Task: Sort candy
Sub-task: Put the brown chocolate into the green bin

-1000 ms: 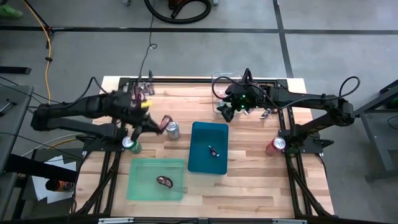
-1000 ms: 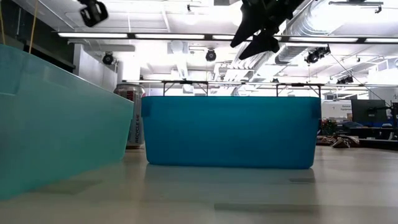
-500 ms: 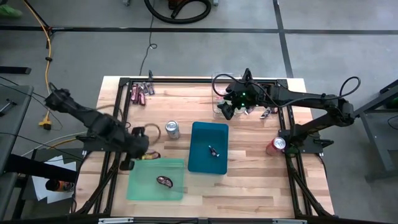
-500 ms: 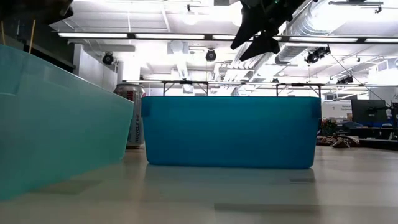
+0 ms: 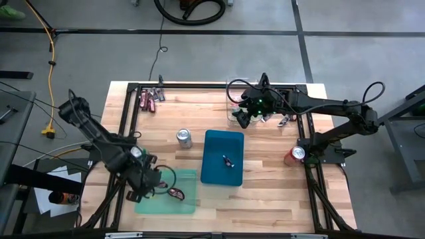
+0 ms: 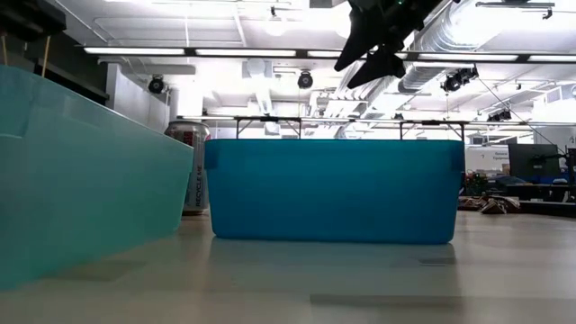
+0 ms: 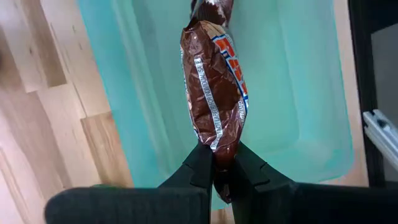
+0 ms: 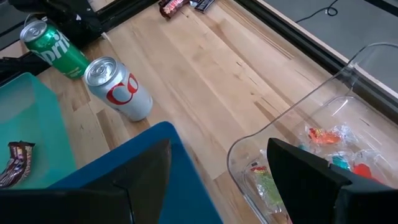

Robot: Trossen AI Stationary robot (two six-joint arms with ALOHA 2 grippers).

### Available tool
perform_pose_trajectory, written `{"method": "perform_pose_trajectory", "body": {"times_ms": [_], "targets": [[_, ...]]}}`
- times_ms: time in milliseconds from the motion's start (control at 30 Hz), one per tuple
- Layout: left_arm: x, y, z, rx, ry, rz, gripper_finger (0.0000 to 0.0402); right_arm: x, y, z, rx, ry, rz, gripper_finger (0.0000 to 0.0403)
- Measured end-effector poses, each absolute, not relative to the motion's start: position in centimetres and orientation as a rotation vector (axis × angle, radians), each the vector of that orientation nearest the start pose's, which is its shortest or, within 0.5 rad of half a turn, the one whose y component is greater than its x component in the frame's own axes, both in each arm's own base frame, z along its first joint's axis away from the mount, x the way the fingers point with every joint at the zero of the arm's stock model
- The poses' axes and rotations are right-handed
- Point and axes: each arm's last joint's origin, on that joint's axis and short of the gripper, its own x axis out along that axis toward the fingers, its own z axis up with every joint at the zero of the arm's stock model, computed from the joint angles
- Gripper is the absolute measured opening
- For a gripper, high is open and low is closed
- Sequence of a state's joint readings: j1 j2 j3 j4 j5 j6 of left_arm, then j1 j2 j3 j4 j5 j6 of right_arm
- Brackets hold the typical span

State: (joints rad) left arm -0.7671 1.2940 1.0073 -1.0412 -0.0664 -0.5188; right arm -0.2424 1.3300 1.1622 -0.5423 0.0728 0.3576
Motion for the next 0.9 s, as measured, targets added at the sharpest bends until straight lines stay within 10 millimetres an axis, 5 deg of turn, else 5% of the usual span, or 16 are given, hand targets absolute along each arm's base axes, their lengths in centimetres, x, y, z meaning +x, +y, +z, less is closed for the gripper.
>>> {"method": "perform_pose_trajectory", "body": {"times_ms": [900], "targets": [[20.1,-19.7,16.0,0.216,1.532,-0.199,0.0029,27.0,-6.9,31.1,0.354,0.711,-0.412,0.0262]]}}
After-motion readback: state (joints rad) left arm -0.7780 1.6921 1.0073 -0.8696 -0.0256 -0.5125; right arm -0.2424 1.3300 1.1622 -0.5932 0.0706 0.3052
